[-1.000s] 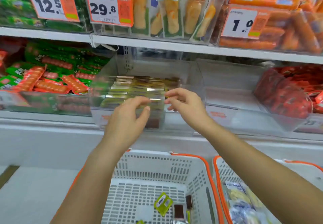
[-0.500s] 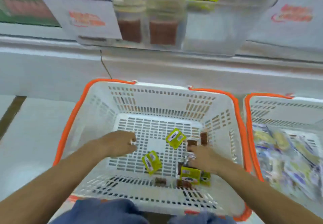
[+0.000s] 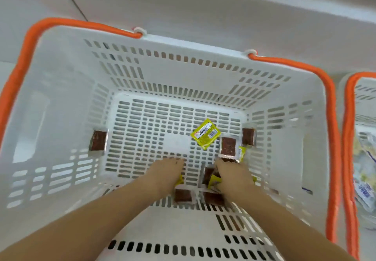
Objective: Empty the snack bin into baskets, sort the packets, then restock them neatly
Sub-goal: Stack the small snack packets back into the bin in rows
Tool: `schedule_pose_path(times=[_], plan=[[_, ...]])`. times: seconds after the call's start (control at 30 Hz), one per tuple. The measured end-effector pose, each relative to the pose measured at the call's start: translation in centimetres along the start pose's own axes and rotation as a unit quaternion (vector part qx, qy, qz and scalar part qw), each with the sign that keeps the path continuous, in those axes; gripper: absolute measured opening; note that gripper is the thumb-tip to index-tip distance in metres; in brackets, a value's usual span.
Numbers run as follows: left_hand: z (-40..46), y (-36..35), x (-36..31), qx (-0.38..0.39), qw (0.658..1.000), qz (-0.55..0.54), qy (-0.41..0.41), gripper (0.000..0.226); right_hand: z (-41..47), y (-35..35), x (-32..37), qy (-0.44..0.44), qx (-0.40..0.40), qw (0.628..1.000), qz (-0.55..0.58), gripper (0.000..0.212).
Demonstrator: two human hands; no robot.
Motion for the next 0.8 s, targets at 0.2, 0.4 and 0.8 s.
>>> schedule_pose_path(times=[0.2,0.4,0.8], plan=[[-0.4,3.7,4.6,-0.05,0.979,-0.192,0.036,0.009,1.7,1.9,-1.2,-0.073,0.039,0.844,0.53,0.038],[-3.3,10.0,5.0,-0.286,0.802,-0.524,0.013,0.019,1.8,3.0,1.0,-0.068,0.077,0.622,0.776,0.032],[-1.9,8.1,3.6,-0.233,0.699,-0.672,0.08,0.043,0.7,4.8,3.2,0.034,0.136,0.516,0.845,0.049]])
Point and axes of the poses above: each hand's wrist, its own z-axis towards the middle knuckle, its own y-axis out of the back of the hand, x = y × z, the point moved 8 cm from there along z, towards the middle knuckle, and after that the axes turned 6 degrees about -y, right-handed, at the moved point
